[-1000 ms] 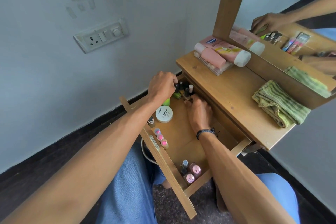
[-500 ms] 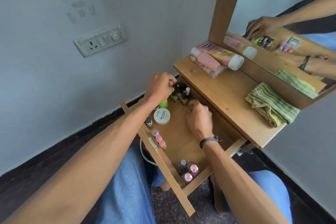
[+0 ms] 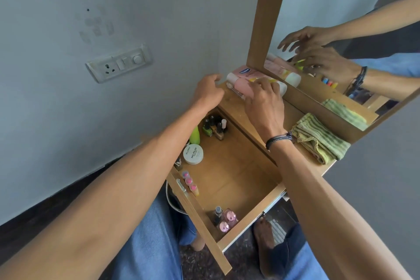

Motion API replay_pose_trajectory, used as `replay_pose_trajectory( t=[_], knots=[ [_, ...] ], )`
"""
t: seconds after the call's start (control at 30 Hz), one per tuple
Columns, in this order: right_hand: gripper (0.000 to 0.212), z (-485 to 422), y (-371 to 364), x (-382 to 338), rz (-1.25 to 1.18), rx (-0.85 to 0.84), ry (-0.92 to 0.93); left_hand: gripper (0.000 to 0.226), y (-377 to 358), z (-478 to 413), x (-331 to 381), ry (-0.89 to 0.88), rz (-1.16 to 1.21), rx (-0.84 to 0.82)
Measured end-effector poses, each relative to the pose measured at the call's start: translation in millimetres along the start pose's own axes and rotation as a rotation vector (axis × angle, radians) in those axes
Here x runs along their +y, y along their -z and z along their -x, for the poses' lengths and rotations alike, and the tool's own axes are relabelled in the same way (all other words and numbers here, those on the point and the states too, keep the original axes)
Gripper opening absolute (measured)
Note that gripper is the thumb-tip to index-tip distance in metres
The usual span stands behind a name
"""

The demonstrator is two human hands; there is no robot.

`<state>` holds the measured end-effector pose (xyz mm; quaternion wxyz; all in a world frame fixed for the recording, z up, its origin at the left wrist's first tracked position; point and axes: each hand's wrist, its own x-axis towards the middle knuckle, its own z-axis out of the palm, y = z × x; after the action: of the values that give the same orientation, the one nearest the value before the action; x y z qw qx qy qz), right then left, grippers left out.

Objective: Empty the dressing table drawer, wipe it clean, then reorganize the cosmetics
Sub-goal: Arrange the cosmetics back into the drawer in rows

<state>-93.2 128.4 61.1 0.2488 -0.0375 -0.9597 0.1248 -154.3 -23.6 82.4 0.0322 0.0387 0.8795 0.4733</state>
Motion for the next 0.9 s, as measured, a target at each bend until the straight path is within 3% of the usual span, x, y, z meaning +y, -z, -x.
replay_pose_trajectory(
  t=[0.23,0.37,0.67,0.9],
  knots=[
    [0.027,-2.5,-17.9,3.2,0.073,-0.012,0.006,0.056,-13.8,-17.1,6.9,0.039,0.049,-0.102],
    [0.035,-3.1,-17.5,4.6,-0.026,-0.006,-0.004,0.045,-17.9,-22.2,4.1,0.074,0.100,-0.078],
    [0.041,17.6,-2.8,2.9,-0.282,0.055,-0.100,0.045,-3.6,-3.7,8.3,0.077,0.190,-0.102],
    [0.030,82.1,18.0,-5.3,-0.458,0.107,-0.143,0.042,6.4,40.0,0.8,-0.005,0.156,-0.192]
  ],
)
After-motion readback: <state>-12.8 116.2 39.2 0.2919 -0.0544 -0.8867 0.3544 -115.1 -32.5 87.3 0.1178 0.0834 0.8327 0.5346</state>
